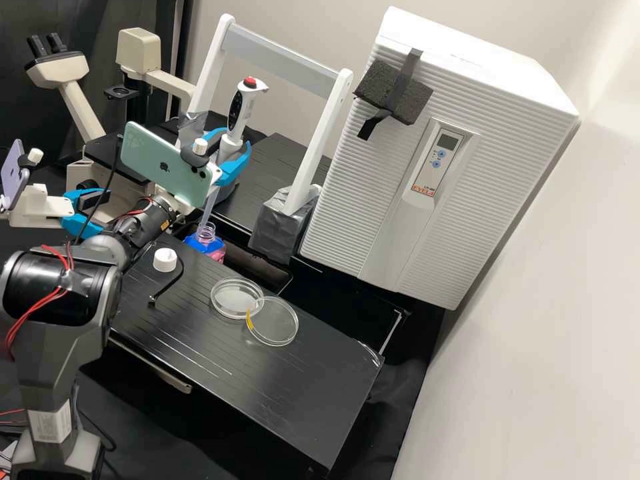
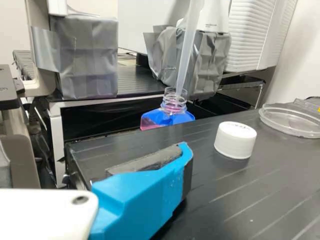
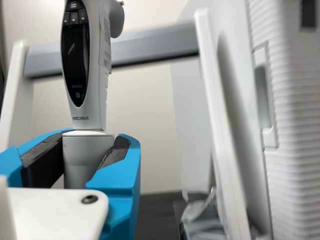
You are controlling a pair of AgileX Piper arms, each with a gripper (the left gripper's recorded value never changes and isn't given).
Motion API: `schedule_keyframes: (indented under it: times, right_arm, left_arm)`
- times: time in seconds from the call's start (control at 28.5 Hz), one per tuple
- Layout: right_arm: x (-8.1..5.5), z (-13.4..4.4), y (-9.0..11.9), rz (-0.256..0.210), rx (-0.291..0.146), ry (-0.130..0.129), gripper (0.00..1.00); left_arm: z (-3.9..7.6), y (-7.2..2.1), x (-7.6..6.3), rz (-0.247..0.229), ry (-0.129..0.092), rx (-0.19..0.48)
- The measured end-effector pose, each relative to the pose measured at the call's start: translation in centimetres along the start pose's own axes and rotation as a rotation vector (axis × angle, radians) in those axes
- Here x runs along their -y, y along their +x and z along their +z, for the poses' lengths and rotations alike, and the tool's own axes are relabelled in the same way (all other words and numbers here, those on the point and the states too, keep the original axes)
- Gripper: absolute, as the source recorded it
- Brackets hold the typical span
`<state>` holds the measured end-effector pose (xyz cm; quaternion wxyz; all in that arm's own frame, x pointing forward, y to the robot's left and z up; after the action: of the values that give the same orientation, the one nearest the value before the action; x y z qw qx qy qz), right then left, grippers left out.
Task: Use the pipette
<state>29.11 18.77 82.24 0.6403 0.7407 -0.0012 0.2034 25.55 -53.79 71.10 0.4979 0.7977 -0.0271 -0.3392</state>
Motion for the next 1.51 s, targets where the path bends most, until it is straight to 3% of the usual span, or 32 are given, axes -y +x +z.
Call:
schedule_keyframes:
  times: [0.21,0.28,0.42,0.53,0.7,0.88,1.05,1.26,1.51]
  right_arm:
    - [-2.4,-1.5,-0.3,0.061,-0.043,0.034,0.0]
    - [-3.5,-1.9,-0.4,0.086,-0.056,0.039,0.0]
    - [-6.4,-1.7,-1.6,0.133,-0.092,0.073,0.0]
    - [-8.2,-1.4,-2.7,0.153,-0.129,0.071,0.0]
    - [-10.5,-0.3,-4.4,0.163,-0.161,0.051,0.0]
    - [-11.7,1.5,-5.8,0.118,-0.136,0.03,0.0]
    - [-12.4,3.7,-7.0,0.076,-0.068,0.02,0.0]
    - [-13.4,5.5,-7.9,0.098,0.009,0.018,0.0]
    - [-14.2,6.1,-8.5,0.114,0.032,0.012,0.0]
  left_arm:
    - [0.3,-0.27,-0.5,0.007,-0.03,0.04]
    - [0.7,-0.57,-1.1,0.025,-0.03,0.079]
    - [1.6,-1.14,-2.2,0.075,-0.025,0.164]
    - [1.8,-1.28,-2.4,0.095,-0.024,0.192]
    - [1.9,-1.45,-2.0,0.077,-0.018,0.2]
    - [2.0,-1.36,-1.8,0.068,-0.015,0.207]
    - [2.3,-1.18,-1.5,0.054,-0.019,0.22]
    - [2.5,-1.05,-1.1,0.042,-0.021,0.229]
    - [3.0,-0.94,-0.9,0.031,-0.022,0.245]
